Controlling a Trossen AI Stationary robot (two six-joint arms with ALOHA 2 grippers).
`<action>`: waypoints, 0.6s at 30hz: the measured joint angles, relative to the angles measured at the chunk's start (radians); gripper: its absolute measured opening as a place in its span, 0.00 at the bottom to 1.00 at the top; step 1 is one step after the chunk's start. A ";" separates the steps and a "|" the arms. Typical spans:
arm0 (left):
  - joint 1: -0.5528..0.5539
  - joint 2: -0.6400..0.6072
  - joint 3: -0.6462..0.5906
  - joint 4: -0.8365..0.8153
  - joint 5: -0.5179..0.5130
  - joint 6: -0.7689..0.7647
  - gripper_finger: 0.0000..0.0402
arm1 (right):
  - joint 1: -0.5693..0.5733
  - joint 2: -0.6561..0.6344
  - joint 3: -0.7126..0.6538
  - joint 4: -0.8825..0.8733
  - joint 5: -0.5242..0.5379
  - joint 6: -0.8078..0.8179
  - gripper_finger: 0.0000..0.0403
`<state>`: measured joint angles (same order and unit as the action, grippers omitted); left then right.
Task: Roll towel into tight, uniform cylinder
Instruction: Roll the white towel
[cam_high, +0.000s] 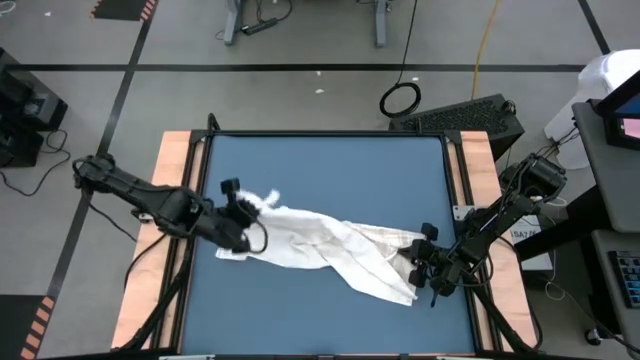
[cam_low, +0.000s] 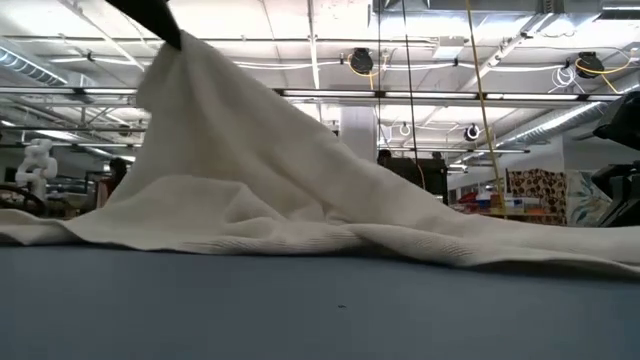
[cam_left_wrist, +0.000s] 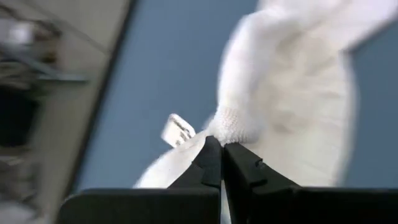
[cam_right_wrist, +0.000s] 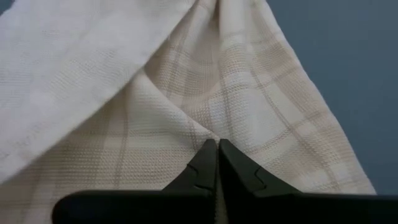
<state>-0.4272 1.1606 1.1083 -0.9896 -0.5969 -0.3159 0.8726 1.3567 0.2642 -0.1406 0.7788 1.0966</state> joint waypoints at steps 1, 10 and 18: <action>-0.019 0.004 -0.005 -0.002 0.014 -0.025 0.01 | 0.000 0.000 0.000 0.000 0.000 0.000 0.01; -0.131 0.063 -0.045 -0.246 -0.085 -0.310 0.02 | 0.000 0.000 0.000 -0.004 0.000 -0.035 0.01; -0.068 0.148 -0.107 -0.272 -0.444 -0.233 0.03 | 0.000 0.000 0.000 -0.009 0.001 -0.017 0.01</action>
<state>-0.4954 1.3082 1.0012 -1.2619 -1.0413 -0.5488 0.8726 1.3563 0.2646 -0.1497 0.7799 1.0795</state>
